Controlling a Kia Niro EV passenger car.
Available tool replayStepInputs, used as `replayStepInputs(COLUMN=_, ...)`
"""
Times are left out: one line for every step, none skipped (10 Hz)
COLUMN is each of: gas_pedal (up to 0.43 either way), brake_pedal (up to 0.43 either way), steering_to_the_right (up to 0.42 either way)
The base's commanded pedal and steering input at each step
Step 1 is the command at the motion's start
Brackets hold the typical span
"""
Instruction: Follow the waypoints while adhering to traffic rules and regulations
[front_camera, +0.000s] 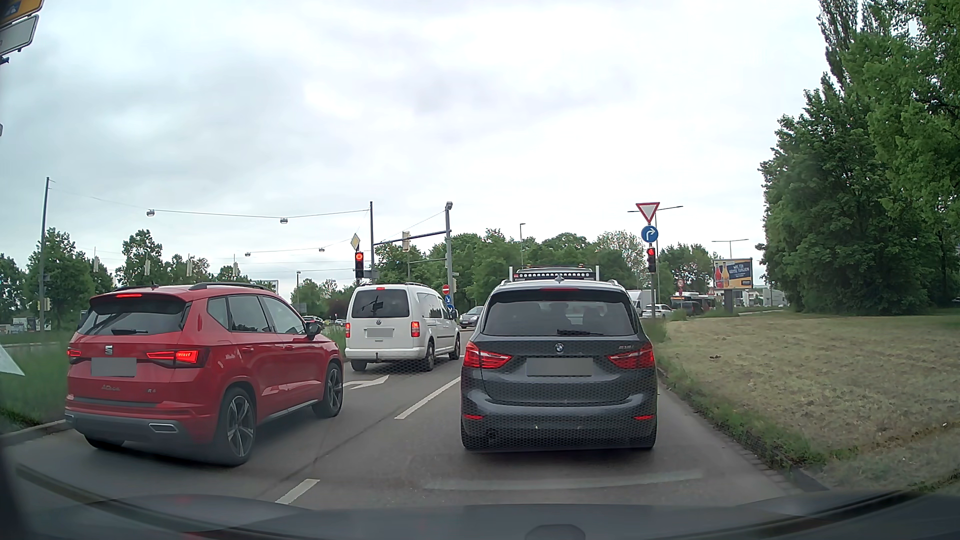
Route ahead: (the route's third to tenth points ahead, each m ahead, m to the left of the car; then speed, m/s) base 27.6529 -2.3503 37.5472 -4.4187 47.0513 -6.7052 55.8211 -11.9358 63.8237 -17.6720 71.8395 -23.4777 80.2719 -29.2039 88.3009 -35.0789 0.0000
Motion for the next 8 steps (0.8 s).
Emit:
replayStepInputs(gas_pedal=0.000, brake_pedal=0.226, steering_to_the_right=0.022)
replayStepInputs(gas_pedal=0.000, brake_pedal=0.226, steering_to_the_right=0.022)
replayStepInputs(gas_pedal=0.000, brake_pedal=0.226, steering_to_the_right=0.022)
replayStepInputs(gas_pedal=0.000, brake_pedal=0.226, steering_to_the_right=0.022)
replayStepInputs(gas_pedal=0.000, brake_pedal=0.226, steering_to_the_right=0.022)
replayStepInputs(gas_pedal=0.000, brake_pedal=0.226, steering_to_the_right=0.022)
replayStepInputs(gas_pedal=0.000, brake_pedal=0.226, steering_to_the_right=0.022)
replayStepInputs(gas_pedal=0.000, brake_pedal=0.226, steering_to_the_right=0.022)
